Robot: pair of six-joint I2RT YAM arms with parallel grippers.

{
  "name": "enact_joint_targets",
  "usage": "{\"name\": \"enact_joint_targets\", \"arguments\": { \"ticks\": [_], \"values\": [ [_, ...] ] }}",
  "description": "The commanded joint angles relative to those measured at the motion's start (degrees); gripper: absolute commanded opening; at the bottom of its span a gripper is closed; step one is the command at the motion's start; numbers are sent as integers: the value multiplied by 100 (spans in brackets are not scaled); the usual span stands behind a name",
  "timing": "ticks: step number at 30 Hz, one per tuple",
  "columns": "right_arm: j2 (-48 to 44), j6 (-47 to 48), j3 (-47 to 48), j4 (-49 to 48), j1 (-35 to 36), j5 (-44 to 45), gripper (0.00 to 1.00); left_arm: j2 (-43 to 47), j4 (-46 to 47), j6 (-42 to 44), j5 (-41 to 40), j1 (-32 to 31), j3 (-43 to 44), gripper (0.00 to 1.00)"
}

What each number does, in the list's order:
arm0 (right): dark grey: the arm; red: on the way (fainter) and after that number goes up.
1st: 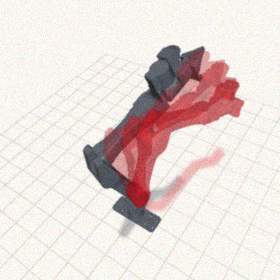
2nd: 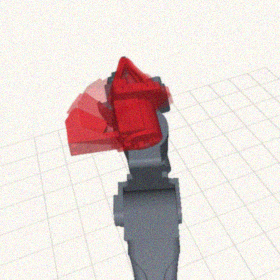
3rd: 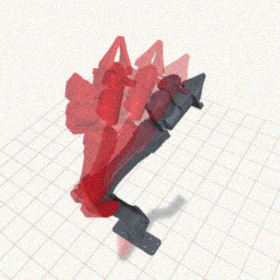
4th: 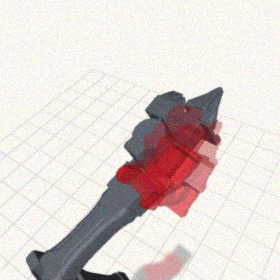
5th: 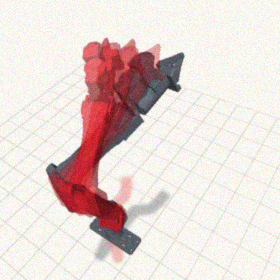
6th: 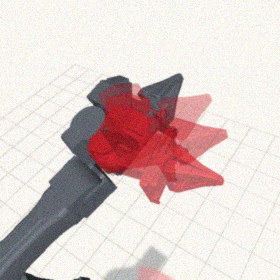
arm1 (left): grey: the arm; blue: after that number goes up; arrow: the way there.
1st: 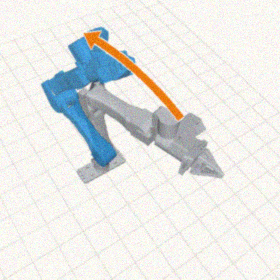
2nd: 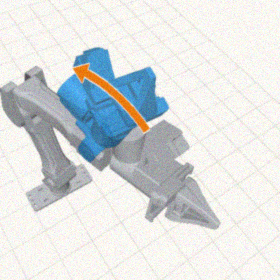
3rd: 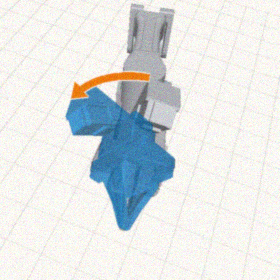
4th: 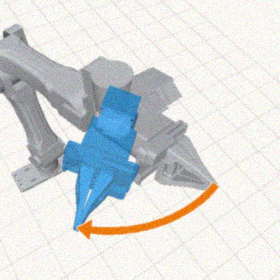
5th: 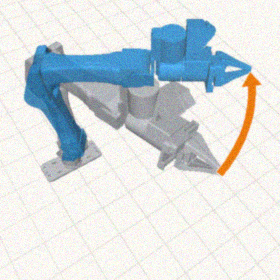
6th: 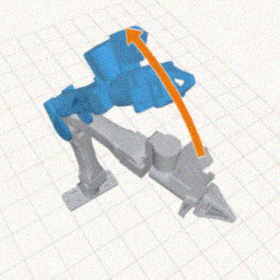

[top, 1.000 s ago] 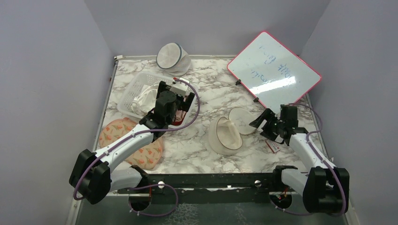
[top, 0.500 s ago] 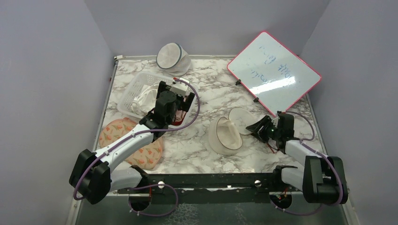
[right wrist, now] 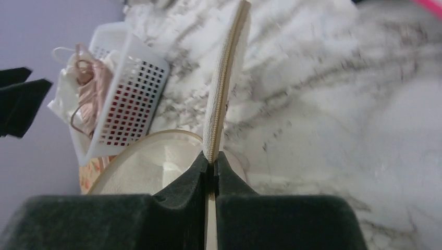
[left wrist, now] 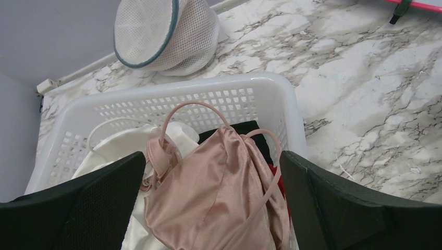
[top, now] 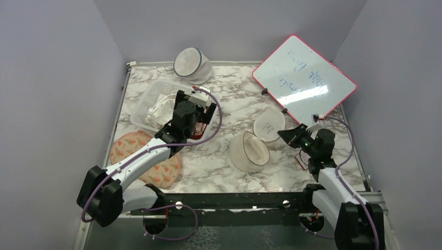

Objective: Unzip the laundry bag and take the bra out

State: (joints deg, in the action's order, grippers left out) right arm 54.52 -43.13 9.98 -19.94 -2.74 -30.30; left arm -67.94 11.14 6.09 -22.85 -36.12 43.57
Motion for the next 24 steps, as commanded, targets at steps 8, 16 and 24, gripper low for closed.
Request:
{"name": "enact_joint_targets", "arguments": {
  "ticks": [8,16,24],
  "values": [
    [-2607,2640,68,-539,24,-968,1,18,153,-205,327,-27,41,97],
    [-2551,3173,-63,-703,447,-1711,1,117,300,-211,918,-31,-51,98],
    [-2368,3426,20,-552,840,-1669,1,281,1633,-931,5113,-53,-177,99]
  ]
}}
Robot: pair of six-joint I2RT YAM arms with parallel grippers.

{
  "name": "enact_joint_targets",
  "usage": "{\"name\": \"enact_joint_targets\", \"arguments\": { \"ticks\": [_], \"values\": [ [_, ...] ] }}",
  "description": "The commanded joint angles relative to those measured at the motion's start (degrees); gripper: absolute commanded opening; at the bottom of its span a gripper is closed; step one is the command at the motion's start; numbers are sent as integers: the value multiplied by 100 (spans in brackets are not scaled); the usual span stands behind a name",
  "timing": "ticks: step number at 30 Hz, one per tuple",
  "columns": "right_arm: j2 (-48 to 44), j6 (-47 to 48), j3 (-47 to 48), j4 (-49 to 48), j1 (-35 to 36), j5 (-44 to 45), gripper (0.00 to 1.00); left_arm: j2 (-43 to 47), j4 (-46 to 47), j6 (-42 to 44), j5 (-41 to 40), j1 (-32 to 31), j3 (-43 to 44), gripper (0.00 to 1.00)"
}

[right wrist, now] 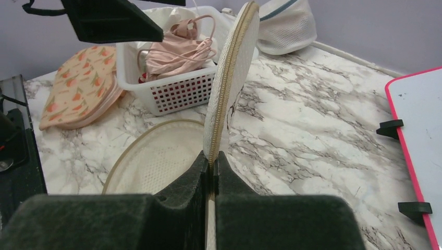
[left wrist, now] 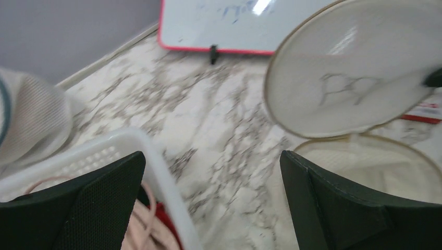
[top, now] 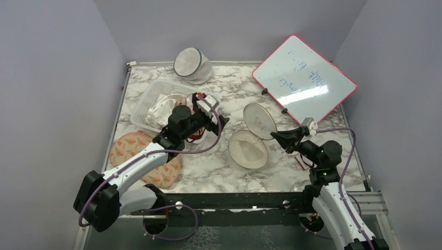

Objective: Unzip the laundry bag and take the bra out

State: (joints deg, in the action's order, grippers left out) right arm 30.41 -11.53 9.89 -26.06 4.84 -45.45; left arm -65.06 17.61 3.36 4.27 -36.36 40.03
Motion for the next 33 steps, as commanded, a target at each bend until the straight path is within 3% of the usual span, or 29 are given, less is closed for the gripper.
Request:
{"name": "enact_joint_targets", "arguments": {
  "ticks": [1,3,6,8,11,15,20,26,31,33],
  "values": [
    [39,267,38,58,82,-137,1,-205,923,-1002,2680,-29,509,99],
    [35,312,75,162,95,-78,1,-695,413,-1941,2910,-29,1380,96],
    [-1,387,102,321,103,39,1,-1321,-1400,-4204,1973,-43,2654,93],
    [-59,413,86,355,110,110,1,-1385,-1909,-5715,1699,-60,2704,92],
    [-98,446,91,359,121,126,1,-982,-1420,-6740,1085,-429,2304,93],
    [2,505,124,368,166,61,1,-822,-1776,-7789,141,-1010,2331,90],
    [-65,649,104,472,307,282,1,-1131,-2039,-9163,-227,-1534,2382,85],
    [-176,694,160,594,413,329,1,-1552,-3003,-9945,-877,-1775,2871,81],
    [-286,739,175,726,518,422,1,-2150,-4602,-10226,-1321,-1790,4046,77],
    [-294,756,193,770,571,423,1,-2316,-4827,-10275,-1413,-1795,4326,77]
  ]
}}
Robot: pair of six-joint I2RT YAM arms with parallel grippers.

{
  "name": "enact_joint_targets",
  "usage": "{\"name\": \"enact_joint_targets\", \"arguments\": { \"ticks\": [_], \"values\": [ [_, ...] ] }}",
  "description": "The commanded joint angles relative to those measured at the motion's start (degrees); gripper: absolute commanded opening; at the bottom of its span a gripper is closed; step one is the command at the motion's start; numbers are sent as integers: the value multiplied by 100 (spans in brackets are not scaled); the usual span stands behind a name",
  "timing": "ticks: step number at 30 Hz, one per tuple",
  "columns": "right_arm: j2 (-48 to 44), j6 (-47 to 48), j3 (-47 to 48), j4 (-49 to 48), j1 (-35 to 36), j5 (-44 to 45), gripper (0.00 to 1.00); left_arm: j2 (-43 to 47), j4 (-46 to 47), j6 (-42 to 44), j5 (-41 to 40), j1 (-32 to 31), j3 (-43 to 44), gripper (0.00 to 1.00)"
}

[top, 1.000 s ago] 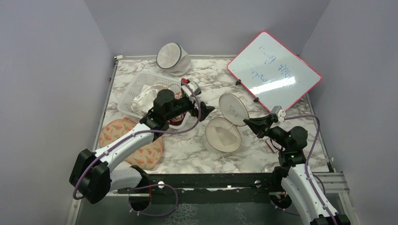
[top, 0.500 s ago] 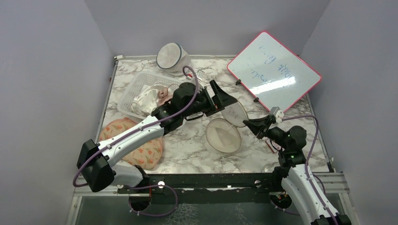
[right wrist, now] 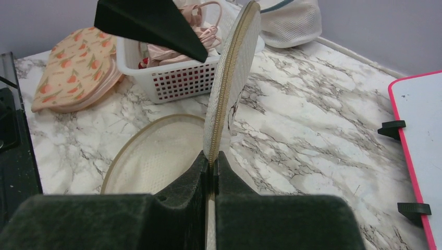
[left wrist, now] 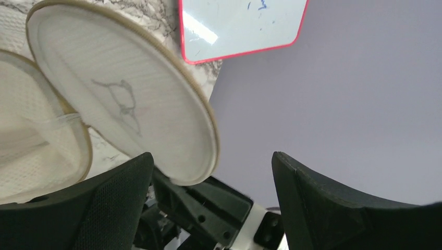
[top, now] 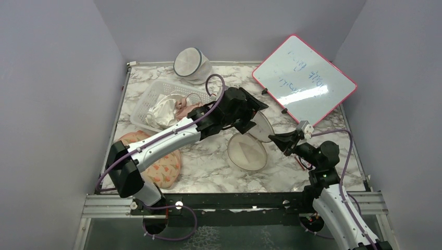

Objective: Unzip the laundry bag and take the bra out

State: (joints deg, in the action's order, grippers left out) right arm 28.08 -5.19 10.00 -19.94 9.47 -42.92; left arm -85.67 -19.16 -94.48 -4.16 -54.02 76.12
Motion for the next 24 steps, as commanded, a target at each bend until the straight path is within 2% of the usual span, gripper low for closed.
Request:
{"name": "enact_joint_targets", "arguments": {
  "ticks": [1,6,11,13,16,20,22,24],
  "values": [
    [-67,134,191,182,131,190,1,-313,-1166,-493,-599,-37,811,77],
    [-155,191,211,266,232,308,1,-696,-1467,-377,-538,-62,1294,69],
    [-186,194,227,302,265,354,3,-820,-1676,-460,-576,-125,1362,58],
    [-186,194,230,314,269,364,4,-903,-1707,-414,-581,-126,1430,47],
    [-175,194,247,343,283,386,4,-1013,-1717,-342,-578,-127,1491,38],
    [-203,154,302,434,292,426,4,-1040,-1709,-210,-596,-126,1537,18],
    [-219,42,364,512,292,479,7,-934,-1703,-131,-698,-127,1496,5],
    [-228,-109,532,709,292,558,14,-806,-1638,-7,-784,-129,1429,0]
  ]
}}
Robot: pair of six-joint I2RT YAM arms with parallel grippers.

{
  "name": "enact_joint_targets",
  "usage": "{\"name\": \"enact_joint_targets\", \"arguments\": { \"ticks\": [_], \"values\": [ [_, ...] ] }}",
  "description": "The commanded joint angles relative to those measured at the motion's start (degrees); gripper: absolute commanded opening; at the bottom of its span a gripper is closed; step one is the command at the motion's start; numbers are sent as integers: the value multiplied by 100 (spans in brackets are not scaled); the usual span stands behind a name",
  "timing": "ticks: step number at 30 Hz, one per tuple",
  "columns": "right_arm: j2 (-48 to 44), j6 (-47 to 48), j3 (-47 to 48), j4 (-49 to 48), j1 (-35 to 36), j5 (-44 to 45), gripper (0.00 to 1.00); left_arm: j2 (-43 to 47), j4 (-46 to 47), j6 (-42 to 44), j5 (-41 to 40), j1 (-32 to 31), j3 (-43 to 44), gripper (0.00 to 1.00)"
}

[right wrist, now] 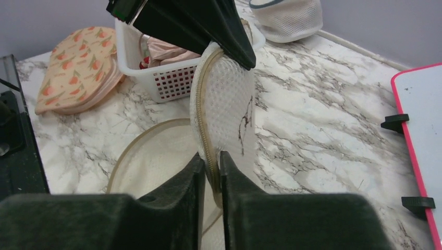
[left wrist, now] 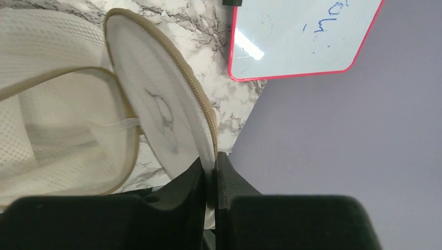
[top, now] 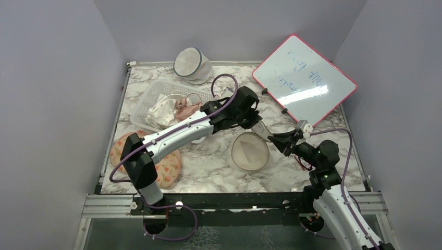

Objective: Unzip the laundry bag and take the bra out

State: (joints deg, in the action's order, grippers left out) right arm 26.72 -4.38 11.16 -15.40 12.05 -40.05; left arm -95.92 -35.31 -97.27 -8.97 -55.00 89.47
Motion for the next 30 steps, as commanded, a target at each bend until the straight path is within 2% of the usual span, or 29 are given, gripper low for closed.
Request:
{"name": "enact_joint_targets", "arguments": {
  "ticks": [1,4,5,7,8,9,13,19,24,30],
  "values": [
    [-96,-286,550,461,34,353,18,301,37,319,-337,-28,30,0],
    [5,-632,1159,1394,34,684,33,608,648,462,-247,-24,-405,0],
    [52,-622,1391,1735,34,652,44,730,973,554,-193,-22,-620,0],
    [90,-861,1811,2363,34,844,73,926,1542,856,-35,-15,-947,0],
    [81,-1174,1967,2595,33,1075,80,1015,1771,1063,29,-12,-1084,0],
    [79,-1384,2113,2756,34,1188,82,1107,1963,1253,98,-12,-1232,0],
    [95,-1677,2858,3528,29,1339,85,1526,2852,1905,394,30,-2088,0],
    [-325,-1680,3452,3896,34,2112,87,2074,5673,2063,1379,203,-4108,0],
    [-340,-1651,3568,3986,33,2159,88,2107,5861,2545,1886,303,-4379,0],
    [-221,-1706,3499,3945,34,2011,88,2200,6681,2634,2259,337,-5260,0]
  ]
}}
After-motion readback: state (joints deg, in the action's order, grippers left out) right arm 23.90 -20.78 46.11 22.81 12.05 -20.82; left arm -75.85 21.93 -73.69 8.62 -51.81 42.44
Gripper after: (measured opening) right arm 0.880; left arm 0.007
